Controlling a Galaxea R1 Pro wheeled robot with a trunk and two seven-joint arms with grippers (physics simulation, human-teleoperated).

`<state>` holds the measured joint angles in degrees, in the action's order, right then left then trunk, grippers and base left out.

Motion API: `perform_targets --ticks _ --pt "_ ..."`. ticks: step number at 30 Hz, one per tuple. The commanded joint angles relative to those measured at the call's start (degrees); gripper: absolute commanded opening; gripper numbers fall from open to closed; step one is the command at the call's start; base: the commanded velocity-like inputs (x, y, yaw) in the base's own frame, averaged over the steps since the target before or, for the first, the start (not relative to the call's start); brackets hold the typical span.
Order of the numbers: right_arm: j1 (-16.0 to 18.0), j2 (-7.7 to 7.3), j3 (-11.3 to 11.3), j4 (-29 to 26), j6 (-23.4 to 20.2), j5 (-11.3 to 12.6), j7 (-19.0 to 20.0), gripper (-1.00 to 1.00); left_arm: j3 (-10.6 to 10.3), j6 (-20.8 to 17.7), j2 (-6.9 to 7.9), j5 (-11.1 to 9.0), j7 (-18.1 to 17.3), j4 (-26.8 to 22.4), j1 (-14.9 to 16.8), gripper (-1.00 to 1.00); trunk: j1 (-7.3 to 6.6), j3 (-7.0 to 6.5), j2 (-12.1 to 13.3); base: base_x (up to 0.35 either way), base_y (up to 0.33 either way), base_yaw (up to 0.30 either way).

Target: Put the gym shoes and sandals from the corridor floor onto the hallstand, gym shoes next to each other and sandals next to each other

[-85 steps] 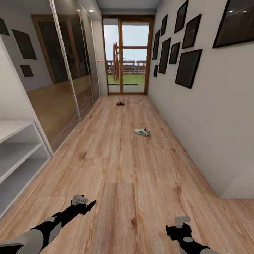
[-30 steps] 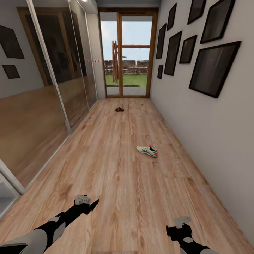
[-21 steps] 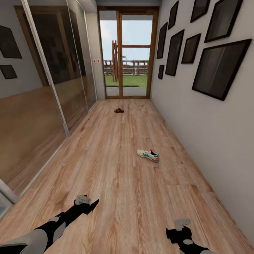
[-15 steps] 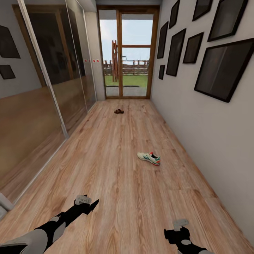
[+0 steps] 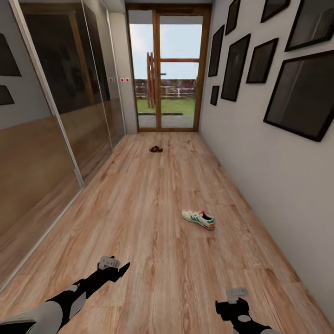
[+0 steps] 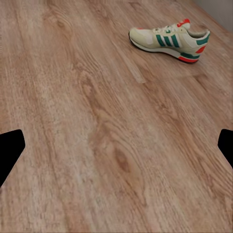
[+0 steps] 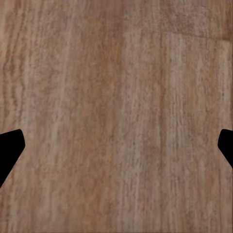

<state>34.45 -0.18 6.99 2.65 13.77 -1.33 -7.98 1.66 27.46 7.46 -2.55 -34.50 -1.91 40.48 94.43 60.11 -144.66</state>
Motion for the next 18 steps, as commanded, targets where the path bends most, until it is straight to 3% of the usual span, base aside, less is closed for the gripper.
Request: perform_targets --ticks 1,11,18 --pt "0.1 0.02 0.4 0.2 0.3 -0.1 -0.3 1.0 0.2 0.0 0.01 -0.3 -0.4 0.1 0.0 1.0 0.02 0.05 0.0 0.35 0.0 0.0" --pt "0.1 -0.65 0.4 -0.1 0.5 -0.1 -0.3 1.0 0.2 0.0 0.01 -0.3 -0.4 0.1 0.0 1.0 0.02 0.05 0.0 0.334 -0.111 0.009" --pt "0.1 -0.96 0.4 -0.1 0.5 -0.1 -0.3 1.0 0.2 0.0 0.01 -0.3 -0.5 0.1 0.0 1.0 0.02 -0.21 0.0 0.169 -0.155 0.187"
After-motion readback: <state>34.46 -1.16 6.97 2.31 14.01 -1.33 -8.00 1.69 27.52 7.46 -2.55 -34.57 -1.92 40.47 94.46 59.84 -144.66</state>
